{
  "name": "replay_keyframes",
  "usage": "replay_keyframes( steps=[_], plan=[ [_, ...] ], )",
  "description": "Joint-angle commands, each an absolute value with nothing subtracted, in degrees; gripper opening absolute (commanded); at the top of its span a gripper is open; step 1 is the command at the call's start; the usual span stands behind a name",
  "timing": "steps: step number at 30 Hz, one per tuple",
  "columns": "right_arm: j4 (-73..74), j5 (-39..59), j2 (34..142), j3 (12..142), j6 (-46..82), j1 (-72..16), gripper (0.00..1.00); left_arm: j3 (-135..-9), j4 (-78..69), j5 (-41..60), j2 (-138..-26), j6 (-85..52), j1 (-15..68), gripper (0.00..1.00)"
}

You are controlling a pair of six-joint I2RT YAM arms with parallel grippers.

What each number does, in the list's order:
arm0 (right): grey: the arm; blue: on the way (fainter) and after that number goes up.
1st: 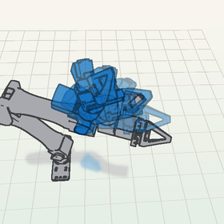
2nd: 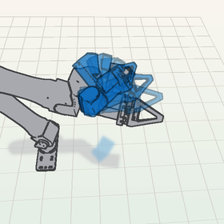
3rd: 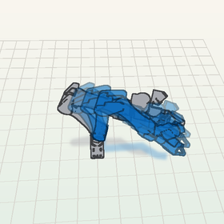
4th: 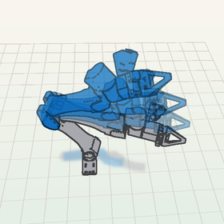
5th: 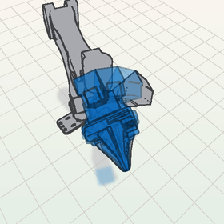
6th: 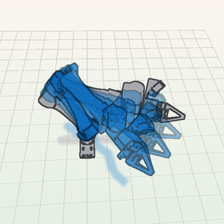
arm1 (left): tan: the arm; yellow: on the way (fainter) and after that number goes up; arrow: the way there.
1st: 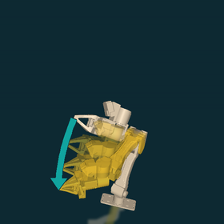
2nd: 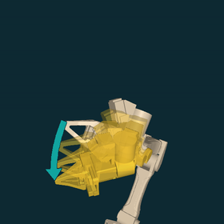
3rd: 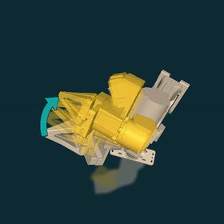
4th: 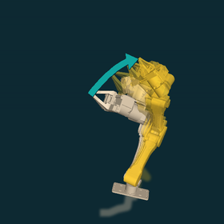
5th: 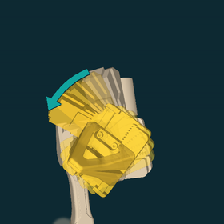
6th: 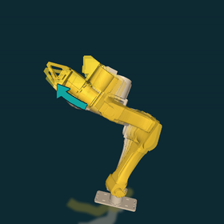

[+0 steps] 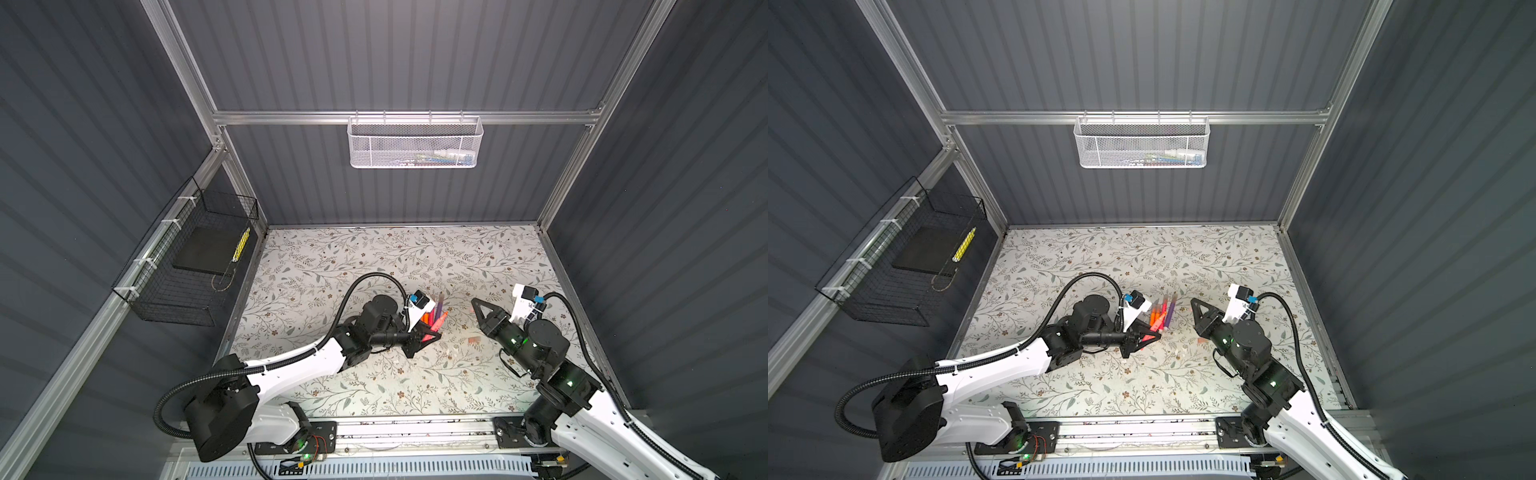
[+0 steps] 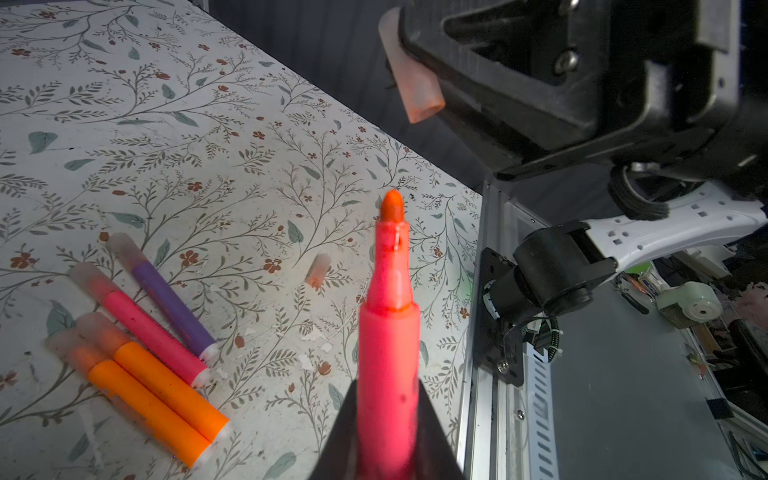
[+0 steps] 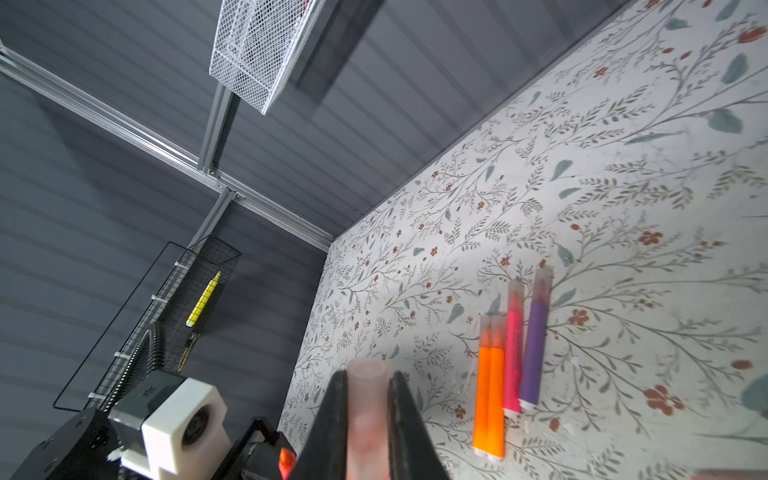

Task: Insert the pens into the pen caps
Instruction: 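Bring the pink cap over the pink marker held by the left gripper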

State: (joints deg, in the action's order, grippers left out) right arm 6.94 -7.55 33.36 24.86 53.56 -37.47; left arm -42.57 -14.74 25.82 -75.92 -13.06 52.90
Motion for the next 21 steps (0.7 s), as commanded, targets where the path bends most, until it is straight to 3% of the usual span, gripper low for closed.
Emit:
replay_keyframes(
  steps=[1,21],
  plan=[
    [15.0,-5.6,35.6,24.8,53.4,-38.1,0.00,-42.6,-16.3,28.0,-75.8,-12.1,53.0,0.00],
    [24.6,-14.7,43.9,26.1,51.7,-47.7,0.00,-42.9,-15.3,26.0,-75.8,-12.7,53.1,0.00]
  ],
)
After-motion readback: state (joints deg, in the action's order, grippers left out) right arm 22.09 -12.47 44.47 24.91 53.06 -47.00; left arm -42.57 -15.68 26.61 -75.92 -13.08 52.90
